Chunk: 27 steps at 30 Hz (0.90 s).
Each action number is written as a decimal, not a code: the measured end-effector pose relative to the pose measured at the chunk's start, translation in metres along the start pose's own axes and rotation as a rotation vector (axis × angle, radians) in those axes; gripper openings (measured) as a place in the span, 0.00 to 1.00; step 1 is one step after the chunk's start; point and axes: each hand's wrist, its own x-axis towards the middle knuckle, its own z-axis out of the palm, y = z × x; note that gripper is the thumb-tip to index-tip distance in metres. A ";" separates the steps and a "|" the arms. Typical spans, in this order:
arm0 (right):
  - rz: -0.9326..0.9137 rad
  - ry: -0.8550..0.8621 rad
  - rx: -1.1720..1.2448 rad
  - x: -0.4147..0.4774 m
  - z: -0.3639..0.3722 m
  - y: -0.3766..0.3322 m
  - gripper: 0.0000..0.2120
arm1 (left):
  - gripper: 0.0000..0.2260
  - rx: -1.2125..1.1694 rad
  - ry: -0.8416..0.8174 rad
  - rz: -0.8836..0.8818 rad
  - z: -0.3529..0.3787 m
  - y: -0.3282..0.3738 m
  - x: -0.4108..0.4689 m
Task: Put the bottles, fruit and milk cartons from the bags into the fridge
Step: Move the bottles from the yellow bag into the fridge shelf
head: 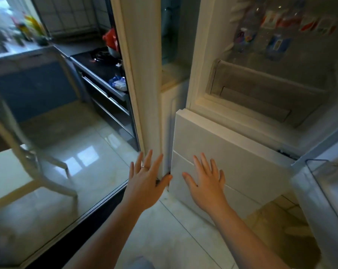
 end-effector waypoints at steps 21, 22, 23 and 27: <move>-0.026 -0.116 -0.039 -0.297 0.058 0.015 0.32 | 0.36 0.046 -0.026 -0.107 0.047 0.006 -0.298; -0.013 -0.124 -0.042 -0.313 0.061 0.021 0.32 | 0.37 0.055 -0.036 -0.096 0.054 0.009 -0.312; -0.002 -0.128 -0.045 -0.329 0.063 0.027 0.32 | 0.40 0.062 -0.048 -0.086 0.061 0.012 -0.323; 0.044 -0.131 -0.043 -0.381 0.069 0.057 0.32 | 0.46 0.056 -0.099 -0.053 0.084 0.033 -0.359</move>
